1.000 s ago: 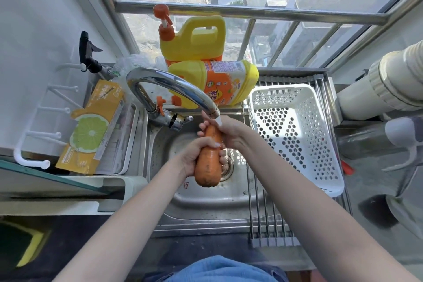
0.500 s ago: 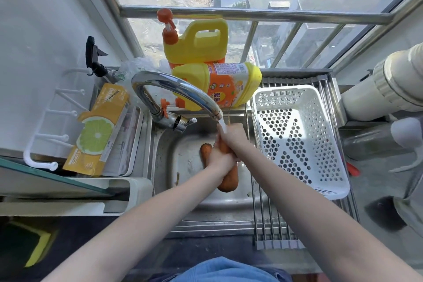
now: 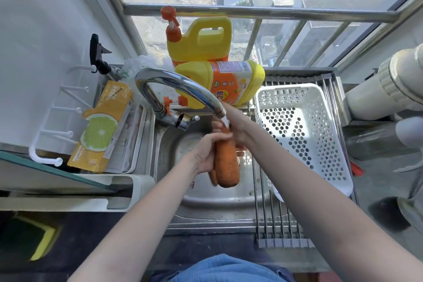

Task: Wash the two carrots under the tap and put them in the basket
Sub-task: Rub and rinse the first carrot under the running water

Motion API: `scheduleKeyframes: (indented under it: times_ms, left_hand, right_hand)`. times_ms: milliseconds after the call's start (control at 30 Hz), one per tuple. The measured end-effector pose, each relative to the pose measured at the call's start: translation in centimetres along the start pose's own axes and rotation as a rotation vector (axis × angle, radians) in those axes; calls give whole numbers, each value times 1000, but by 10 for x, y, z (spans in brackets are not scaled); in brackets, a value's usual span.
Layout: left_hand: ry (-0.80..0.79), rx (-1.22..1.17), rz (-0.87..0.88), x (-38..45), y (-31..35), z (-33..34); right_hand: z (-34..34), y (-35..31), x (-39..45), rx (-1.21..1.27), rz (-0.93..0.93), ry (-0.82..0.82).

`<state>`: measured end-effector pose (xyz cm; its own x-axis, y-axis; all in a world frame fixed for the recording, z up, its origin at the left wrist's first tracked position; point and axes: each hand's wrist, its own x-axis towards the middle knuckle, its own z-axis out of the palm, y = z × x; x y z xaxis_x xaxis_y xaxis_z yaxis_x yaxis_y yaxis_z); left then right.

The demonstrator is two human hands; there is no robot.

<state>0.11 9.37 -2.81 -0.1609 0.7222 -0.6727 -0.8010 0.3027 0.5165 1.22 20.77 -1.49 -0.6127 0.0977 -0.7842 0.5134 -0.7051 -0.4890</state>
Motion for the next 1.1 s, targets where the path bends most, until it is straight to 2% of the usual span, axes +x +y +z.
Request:
scheduleKeyframes:
  times_ms: [167, 333, 433, 500, 600, 700, 800, 867, 933, 1033, 1100]
  left_hand:
    - [31, 54, 0, 12, -9, -2]
    - [60, 45, -49, 12, -17, -5]
    - [93, 123, -61, 16, -23, -6]
    - [112, 219, -55, 16, -23, -6]
    - [198, 447, -48, 24, -22, -10]
    - [269, 776, -63, 30, -25, -5]
    - [382, 1011, 10, 26, -24, 1]
    - [438, 1001, 60, 25, -26, -2]
    - [453, 880, 42, 24, -27, -7]
    - [303, 673, 20, 19, -18, -13]
    - [205, 661, 20, 14, -8, -18]
  right_hand:
    - [-2, 0, 2, -40, -37, 189]
    - [-15, 11, 6, -126, -137, 204]
    - [-31, 28, 10, -550, -274, 309]
    - [-41, 41, 9, -648, -240, 288]
    - [-52, 52, -3, -399, -91, 172]
    - [-48, 68, -4, -239, 72, 88]
    - [-42, 82, 5, 31, 7, 185]
    - [-41, 82, 6, 21, -91, 269]
    - [-38, 78, 6, -55, -160, 279]
    - [-26, 68, 6, 0, -204, 261]
    - [-16, 60, 4, 0, -212, 210]
